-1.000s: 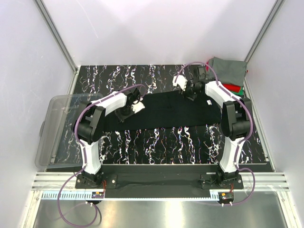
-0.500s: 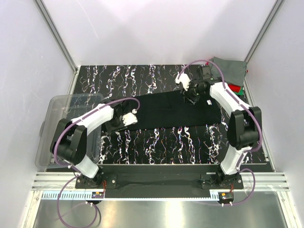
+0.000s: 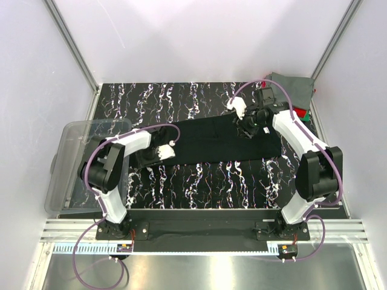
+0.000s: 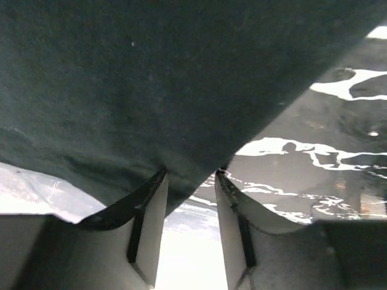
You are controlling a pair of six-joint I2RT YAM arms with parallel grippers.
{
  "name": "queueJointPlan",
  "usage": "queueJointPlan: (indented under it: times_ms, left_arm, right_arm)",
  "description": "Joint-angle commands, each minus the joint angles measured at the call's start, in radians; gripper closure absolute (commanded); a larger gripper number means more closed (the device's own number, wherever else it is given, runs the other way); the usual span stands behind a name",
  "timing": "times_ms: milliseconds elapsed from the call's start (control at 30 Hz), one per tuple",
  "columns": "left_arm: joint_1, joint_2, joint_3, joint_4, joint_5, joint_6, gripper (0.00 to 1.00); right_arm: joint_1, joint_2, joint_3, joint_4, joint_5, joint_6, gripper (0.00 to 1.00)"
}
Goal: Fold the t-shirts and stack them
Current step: Fold the tshirt
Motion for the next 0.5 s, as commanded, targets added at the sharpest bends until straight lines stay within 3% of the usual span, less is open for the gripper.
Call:
queueJointPlan:
  times_ms: [0,100,133,467]
  left_arm:
    - [0.002,0.018,0.016,0.039,-0.024,-0.009,0.68]
    - [-0.002,0.033,0.008,0.04,-0.024,-0.021,0.85]
    - [-0.005,0.032,0.004,0.037,-0.021,-0.027,1.0]
    - [-0.174,-0.114,-0.046,-0.139,0.072,-0.035,1.0]
  right_arm:
    - [0.004,-0.037,-0.02,-0.007,0.043,0.002,0.57]
    - [0.007,-0.016,-0.028,0.005,0.054,0.012,0.57]
    - [0.007,-0.011,-0.027,0.01,0.054,0.023,0.57]
    - [0.006,0.136,0.052,0.027,0.166,0.117,0.57]
